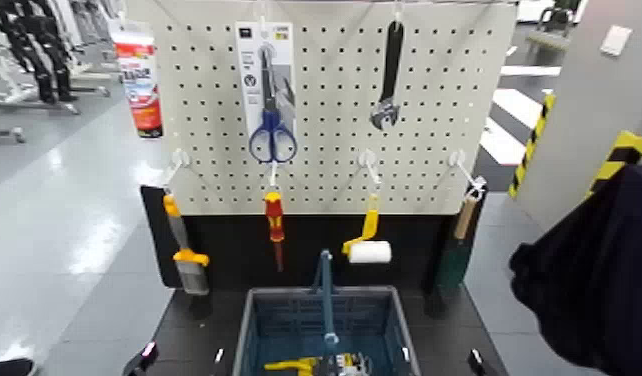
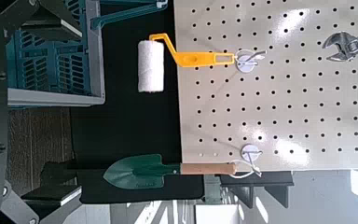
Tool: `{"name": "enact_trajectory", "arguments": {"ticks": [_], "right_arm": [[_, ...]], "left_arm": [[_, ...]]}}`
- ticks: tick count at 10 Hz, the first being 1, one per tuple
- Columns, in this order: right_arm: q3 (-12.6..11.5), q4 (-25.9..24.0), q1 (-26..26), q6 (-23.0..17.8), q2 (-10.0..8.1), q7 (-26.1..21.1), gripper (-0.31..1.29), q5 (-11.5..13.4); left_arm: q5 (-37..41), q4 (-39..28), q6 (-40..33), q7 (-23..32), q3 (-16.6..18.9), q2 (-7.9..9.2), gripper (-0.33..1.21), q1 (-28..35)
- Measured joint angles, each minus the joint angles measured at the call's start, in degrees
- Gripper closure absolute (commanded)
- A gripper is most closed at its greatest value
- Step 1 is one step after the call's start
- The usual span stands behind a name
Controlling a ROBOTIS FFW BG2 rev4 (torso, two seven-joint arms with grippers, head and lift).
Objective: Put the yellow paint brush into the crate.
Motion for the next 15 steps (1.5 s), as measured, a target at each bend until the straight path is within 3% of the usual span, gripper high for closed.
{"name": "enact_trajectory", "arguments": {"ticks": [8,13,15], "right_arm": [[0.35,0.13,-0.17,0.18,-0.07,-0.19,0.14,0.01],[0.69,0.20,-0.38,0.81,-0.20,-0.19,0.14,-0.19],[0.69,0.21,-0.43,0.93,-0.28,-0.19,0.14,-0.35]], "left_arm": [[1.33,0.41,0.41,-1.69,0.66,0.09,0.11,-0.16],[4.75,2.21,1.43,-11.81,8.79,-0.20,0.11,-2.98],[6.02,2.53,3.33,-15.12,11.37,1.15,0.11,-4.66]]}}
